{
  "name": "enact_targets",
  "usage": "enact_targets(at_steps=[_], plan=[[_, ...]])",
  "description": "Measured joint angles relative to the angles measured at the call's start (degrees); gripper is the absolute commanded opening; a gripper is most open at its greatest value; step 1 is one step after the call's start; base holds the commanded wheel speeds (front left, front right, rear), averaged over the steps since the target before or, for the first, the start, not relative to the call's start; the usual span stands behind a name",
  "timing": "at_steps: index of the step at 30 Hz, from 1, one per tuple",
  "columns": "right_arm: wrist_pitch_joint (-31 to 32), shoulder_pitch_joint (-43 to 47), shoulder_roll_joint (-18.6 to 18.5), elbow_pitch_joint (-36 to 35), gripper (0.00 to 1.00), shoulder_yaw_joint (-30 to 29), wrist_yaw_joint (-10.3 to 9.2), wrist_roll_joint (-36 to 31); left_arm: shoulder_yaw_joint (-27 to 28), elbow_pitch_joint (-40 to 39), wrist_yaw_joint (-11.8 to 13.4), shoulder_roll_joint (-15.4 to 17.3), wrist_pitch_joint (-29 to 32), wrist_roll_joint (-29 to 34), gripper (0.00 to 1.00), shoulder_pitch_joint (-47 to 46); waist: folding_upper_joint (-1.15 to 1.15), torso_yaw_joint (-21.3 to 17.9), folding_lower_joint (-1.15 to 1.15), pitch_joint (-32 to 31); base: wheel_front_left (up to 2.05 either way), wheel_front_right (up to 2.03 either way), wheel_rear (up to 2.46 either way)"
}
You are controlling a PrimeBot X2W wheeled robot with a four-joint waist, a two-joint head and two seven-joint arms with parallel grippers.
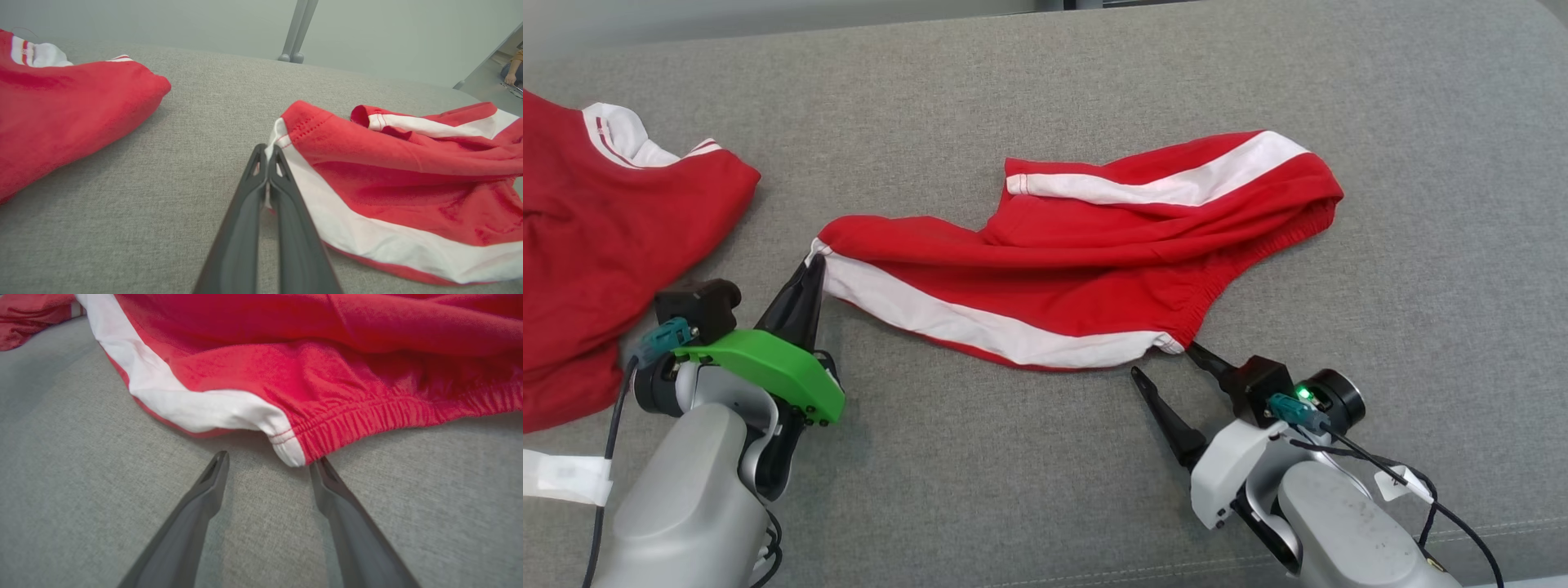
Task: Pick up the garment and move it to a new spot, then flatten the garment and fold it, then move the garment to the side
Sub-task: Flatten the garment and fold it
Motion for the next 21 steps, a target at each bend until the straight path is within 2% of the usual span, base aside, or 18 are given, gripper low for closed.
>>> enact_targets(at_steps=[5,7,9,10,11,16,17,21], plan=[[0.0,-1.45,0.2,-0.66,1.0,1.15,0.01,-0.01,0.42,-0.44,0.02,0.35,-0.01,0.31,0.0,0.99,0.0,0.01,0.0,-0.19,0.0,0.0,0.0],[0.0,-1.96,0.21,-1.34,0.91,1.65,0.01,-0.02,0.56,-0.6,0.03,0.47,-0.01,0.31,0.0,1.28,0.0,-0.05,0.0,-0.31,0.0,0.0,0.0],[0.0,-2.08,0.22,-2.1,0.79,1.97,0.01,-0.02,0.81,-0.79,0.07,0.58,-0.01,0.31,0.0,1.71,0.0,-0.15,0.0,-0.44,0.0,0.0,0.0],[0.0,-2.09,0.24,-2.23,0.68,2.09,0.01,-0.02,0.92,-0.88,0.08,0.66,-0.01,0.31,0.0,1.97,0.0,-0.2,0.0,-0.51,0.0,0.0,0.0],[0.0,-2.09,0.26,-2.27,0.48,2.23,0.02,-0.02,1.05,-0.96,0.08,0.71,-0.01,0.31,0.0,2.18,0.0,-0.26,0.0,-0.58,0.0,0.0,0.0],[0.0,-2.09,0.29,-2.47,0.21,2.66,0.02,-0.02,1.38,-1.58,0.1,0.91,-0.05,0.31,0.0,2.97,0.0,-0.55,0.0,-0.9,0.0,0.0,0.0],[0.0,-2.09,0.29,-2.71,0.0,2.68,0.02,-0.01,1.4,-1.74,0.11,0.94,-0.05,0.31,0.0,3.08,0.0,-0.61,0.0,-0.94,0.0,0.0,0.0],[0.0,-2.16,0.31,-4.77,0.0,2.52,0.03,0.19,1.66,-2.12,0.6,1.01,-0.05,0.31,0.0,3.48,0.0,-0.86,0.0,-1.06,0.0,0.0,0.0]])
